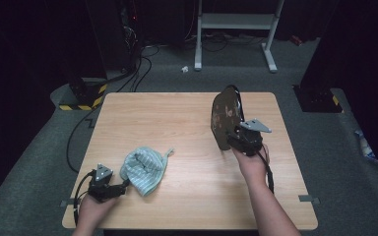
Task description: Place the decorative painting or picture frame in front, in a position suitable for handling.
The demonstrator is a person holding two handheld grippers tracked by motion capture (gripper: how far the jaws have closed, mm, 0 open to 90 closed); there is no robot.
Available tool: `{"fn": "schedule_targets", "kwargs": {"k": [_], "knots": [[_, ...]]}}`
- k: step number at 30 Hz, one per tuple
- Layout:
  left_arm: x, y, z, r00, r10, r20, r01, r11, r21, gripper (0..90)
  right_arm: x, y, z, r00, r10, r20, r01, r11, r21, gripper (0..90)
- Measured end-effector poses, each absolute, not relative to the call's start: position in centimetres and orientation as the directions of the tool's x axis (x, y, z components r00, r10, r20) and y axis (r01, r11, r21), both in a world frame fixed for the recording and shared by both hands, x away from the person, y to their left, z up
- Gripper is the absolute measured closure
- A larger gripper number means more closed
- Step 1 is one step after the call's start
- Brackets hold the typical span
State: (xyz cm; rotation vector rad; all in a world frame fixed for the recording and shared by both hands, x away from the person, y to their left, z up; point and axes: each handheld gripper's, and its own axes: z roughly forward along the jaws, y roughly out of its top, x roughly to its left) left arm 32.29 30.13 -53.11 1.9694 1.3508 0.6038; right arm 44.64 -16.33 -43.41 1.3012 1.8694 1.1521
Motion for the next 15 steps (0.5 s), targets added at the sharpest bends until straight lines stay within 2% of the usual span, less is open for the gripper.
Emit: {"fn": "schedule_targets", "kwargs": {"k": [4, 5, 11, 15], "knots": [[32.3, 30.1, -53.1, 0.358, 0.934, 0.004, 0.626, -0.244, 0.741, 21.2, 45.3, -16.0, -44.1, -0.358, 0.933, 0.047, 0.444, 0.126, 0.887, 45.4], [32.3, 30.2, -53.1, 0.359, 0.933, 0.007, 0.626, -0.246, 0.740, 21.2, 45.6, -15.9, -44.2, -0.356, 0.933, 0.054, 0.438, 0.116, 0.891, 49.9], [32.3, 30.1, -53.1, 0.358, 0.934, 0.002, 0.627, -0.242, 0.740, 21.3, 46.2, -16.1, -43.9, -0.375, 0.922, 0.103, 0.439, 0.079, 0.895, 57.8], [32.3, 30.2, -53.1, 0.361, 0.933, 0.006, 0.626, -0.247, 0.740, 21.3, 46.4, -16.0, -43.8, -0.368, 0.925, 0.098, 0.445, 0.082, 0.892, 61.0]]}}
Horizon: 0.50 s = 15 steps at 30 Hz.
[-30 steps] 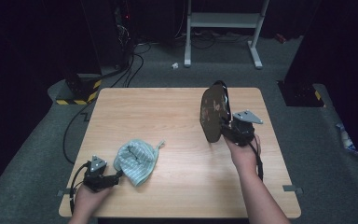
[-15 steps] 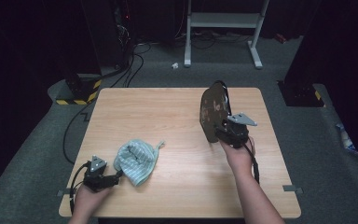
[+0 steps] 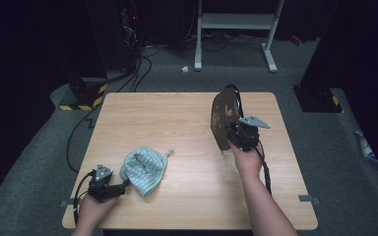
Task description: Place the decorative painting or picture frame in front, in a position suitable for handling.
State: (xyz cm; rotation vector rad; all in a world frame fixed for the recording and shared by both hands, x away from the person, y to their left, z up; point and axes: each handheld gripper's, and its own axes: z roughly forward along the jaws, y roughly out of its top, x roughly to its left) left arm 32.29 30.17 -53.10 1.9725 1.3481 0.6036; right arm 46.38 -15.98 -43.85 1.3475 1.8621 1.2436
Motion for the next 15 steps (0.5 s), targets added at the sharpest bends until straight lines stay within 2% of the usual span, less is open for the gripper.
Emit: {"fn": "schedule_targets", "kwargs": {"k": [6, 8, 15], "knots": [[32.29, 30.16, -53.10, 0.361, 0.933, 0.006, 0.625, -0.247, 0.740, 21.3, 46.44, -15.68, -43.62, -0.362, 0.928, 0.088, 0.442, 0.088, 0.893, 69.0], [32.30, 30.16, -53.10, 0.361, 0.933, 0.006, 0.625, -0.247, 0.740, 21.3, 46.46, -15.71, -43.55, -0.360, 0.929, 0.088, 0.444, 0.087, 0.892, 76.1], [32.29, 30.17, -53.10, 0.361, 0.933, 0.006, 0.625, -0.247, 0.740, 21.3, 46.59, -16.10, -43.49, -0.367, 0.924, 0.112, 0.459, 0.075, 0.886, 79.4]]}}
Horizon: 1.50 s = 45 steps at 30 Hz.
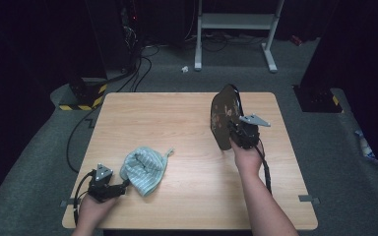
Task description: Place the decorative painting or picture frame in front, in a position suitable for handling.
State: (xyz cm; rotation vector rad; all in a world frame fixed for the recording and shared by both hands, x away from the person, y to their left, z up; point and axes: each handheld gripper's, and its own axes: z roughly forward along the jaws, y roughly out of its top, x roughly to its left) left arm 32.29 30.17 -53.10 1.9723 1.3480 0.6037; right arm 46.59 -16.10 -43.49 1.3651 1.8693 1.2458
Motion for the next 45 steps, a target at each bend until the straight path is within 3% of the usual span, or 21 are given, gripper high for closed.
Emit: {"fn": "schedule_targets", "kwargs": {"k": [28, 36, 45], "knots": [[32.3, 30.2, -53.1, 0.360, 0.933, 0.005, 0.625, -0.245, 0.741, 21.3, 46.4, -16.6, -42.2, -0.387, 0.913, 0.127, 0.439, 0.061, 0.897, 80.8], [32.3, 30.1, -53.1, 0.361, 0.933, 0.002, 0.626, -0.244, 0.740, 21.3, 43.1, -16.8, -40.1, -0.441, 0.894, 0.073, 0.386, 0.116, 0.915, 80.7], [32.3, 30.2, -53.1, 0.359, 0.933, 0.009, 0.625, -0.248, 0.741, 21.4, 39.1, -17.9, -40.1, -0.470, 0.879, 0.081, 0.369, 0.112, 0.923, 80.8]]}}
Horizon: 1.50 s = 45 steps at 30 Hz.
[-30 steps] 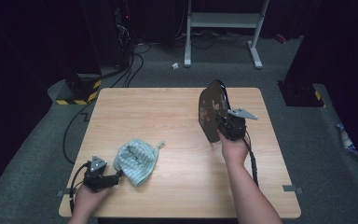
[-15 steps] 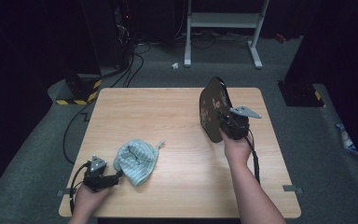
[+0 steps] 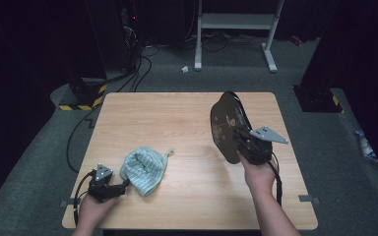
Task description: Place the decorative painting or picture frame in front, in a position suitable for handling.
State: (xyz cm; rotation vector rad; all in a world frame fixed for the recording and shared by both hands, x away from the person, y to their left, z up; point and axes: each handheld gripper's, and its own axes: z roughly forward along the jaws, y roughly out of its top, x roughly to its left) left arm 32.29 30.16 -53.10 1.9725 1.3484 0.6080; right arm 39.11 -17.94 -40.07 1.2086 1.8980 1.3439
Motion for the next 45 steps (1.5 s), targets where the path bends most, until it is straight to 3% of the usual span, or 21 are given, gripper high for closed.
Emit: {"fn": "schedule_targets", "kwargs": {"k": [14, 45], "knots": [[32.3, 30.1, -53.1, 0.354, 0.935, 0.001, 0.626, -0.237, 0.743, 21.5, 35.1, -20.5, -41.9, -0.473, 0.878, 0.081, 0.364, 0.110, 0.925, 80.8], [32.3, 30.0, -53.1, 0.348, 0.937, 0.001, 0.627, -0.234, 0.743, 21.6, 35.0, -19.8, -44.8, -0.492, 0.865, 0.104, 0.328, 0.073, 0.942, 80.2]]}}
